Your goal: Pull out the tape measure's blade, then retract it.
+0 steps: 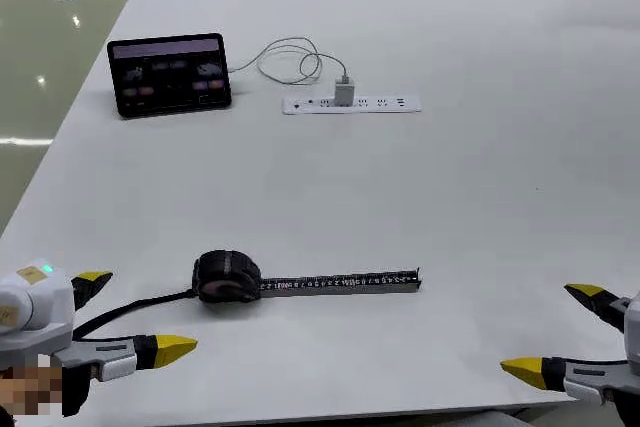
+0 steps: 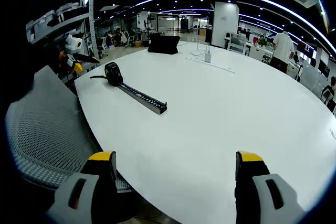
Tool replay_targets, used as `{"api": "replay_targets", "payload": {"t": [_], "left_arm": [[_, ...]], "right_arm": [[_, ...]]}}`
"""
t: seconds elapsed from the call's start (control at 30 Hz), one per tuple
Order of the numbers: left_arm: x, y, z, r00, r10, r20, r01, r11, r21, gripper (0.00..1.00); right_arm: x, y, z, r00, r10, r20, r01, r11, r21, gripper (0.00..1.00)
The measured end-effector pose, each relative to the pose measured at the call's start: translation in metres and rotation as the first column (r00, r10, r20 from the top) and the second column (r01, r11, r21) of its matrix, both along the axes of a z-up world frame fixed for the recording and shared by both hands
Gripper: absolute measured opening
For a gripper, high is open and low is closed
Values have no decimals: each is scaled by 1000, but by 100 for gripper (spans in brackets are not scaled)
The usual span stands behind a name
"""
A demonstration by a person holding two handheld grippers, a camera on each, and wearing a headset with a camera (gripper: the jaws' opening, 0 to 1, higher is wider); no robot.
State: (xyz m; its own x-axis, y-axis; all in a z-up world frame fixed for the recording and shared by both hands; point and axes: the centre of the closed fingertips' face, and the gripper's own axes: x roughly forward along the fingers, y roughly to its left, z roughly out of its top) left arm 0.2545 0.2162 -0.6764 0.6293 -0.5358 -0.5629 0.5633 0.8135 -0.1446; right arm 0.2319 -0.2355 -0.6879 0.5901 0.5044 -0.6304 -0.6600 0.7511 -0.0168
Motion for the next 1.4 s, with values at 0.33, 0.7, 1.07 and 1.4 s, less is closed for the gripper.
{"api": "replay_targets", "payload": {"t": [0.33,0.7,1.07,1.4], "left_arm": [[-1,4,2,1000,2,24,-2,1000,14,100],[-2,8,-2,1000,26,7,-26,1000,10,100],[1,14,-3,999,41,8,-41,999,13,100],[3,9,-6,1000,28,-2,-28,999,21,100]], "right_arm": [[-3,-2,2,1000,1,-2,-1,1000,-6,100],[-8,-5,-6,999,-7,-44,7,1000,5,100],[-9,-1,-8,999,0,-49,1,1000,21,100],[-10,-5,-12,999,10,-52,-10,1000,-2,100]]}}
